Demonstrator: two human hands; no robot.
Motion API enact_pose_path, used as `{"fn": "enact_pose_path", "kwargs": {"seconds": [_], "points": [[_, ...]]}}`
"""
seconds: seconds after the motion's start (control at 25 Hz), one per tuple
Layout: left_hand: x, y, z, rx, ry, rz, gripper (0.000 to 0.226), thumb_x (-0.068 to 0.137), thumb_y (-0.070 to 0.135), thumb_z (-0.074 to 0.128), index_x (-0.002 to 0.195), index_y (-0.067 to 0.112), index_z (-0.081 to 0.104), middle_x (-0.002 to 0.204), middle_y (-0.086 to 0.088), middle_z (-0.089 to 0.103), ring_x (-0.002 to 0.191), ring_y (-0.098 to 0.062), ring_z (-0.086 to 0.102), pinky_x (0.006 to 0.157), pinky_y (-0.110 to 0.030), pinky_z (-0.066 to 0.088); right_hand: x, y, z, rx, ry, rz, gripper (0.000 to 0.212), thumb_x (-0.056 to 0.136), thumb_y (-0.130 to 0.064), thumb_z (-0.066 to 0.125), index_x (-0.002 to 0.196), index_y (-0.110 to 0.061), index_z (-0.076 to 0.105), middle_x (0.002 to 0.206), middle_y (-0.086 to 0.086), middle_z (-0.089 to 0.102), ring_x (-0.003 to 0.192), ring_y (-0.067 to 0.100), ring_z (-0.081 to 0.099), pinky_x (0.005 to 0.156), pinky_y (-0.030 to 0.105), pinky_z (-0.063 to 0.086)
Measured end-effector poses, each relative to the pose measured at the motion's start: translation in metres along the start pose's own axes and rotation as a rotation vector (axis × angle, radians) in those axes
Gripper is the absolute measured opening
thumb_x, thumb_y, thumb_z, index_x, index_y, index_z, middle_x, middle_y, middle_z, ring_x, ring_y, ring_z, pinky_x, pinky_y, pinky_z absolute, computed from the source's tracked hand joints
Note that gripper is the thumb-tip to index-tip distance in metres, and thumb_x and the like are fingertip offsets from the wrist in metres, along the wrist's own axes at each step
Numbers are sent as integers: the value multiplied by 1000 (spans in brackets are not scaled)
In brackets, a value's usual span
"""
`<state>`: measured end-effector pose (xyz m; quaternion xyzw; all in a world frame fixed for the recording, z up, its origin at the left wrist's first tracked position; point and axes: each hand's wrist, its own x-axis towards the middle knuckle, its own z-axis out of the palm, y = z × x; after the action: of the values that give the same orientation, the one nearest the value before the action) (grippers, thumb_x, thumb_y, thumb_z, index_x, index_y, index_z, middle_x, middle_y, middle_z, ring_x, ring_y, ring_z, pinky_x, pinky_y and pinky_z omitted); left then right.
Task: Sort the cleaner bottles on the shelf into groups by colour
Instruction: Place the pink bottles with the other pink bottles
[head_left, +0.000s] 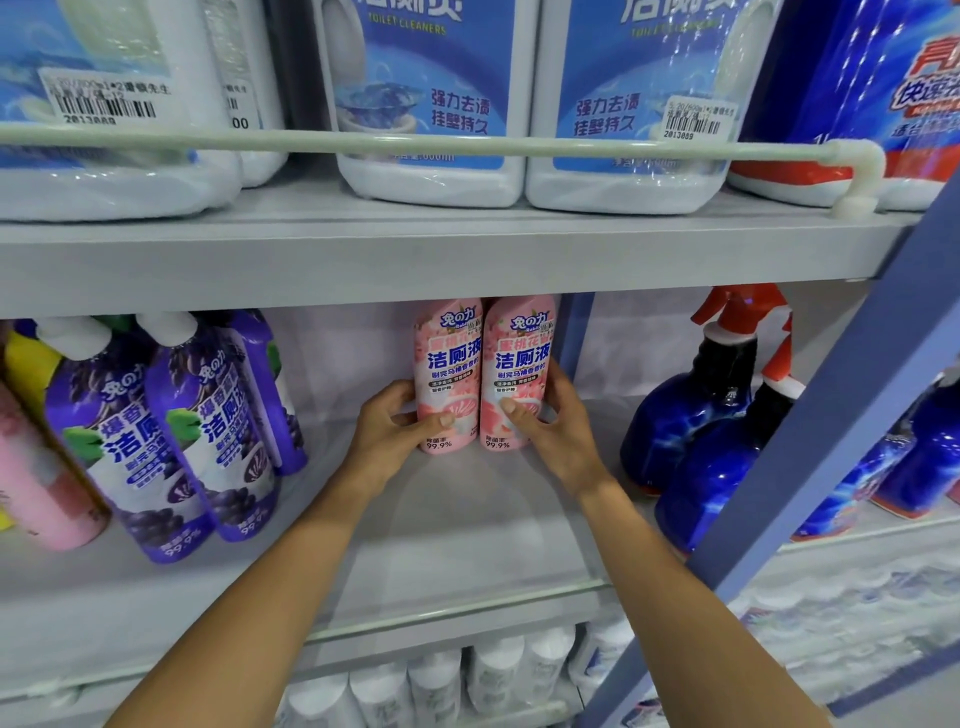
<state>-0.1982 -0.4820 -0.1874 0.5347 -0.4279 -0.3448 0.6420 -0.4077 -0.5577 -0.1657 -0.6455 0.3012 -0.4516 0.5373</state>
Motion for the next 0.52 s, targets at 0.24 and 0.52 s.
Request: {"fn": "enact_pose_path", "kwargs": {"seconds": [0.24,0.52], "points": [[2,-2,3,-19,-2,-16,46,79,-6,78,122,-2,63,118,-15,73,99,-21,73,74,-31,59,-1,-3,1,-16,-24,24,78,87,-7,79,152,-20,38,127,-17,67,115,0,65,81,16,56],[16,-7,-2,1,-61,-54,56,74,5,86,124,9,61,122,-3,72,115,-18,68,92,-36,58,4,-2,2,-56,-24,12,73,84,0,80,140,-27,42,112,-28,70,107,-4,67,79,14,56]]}}
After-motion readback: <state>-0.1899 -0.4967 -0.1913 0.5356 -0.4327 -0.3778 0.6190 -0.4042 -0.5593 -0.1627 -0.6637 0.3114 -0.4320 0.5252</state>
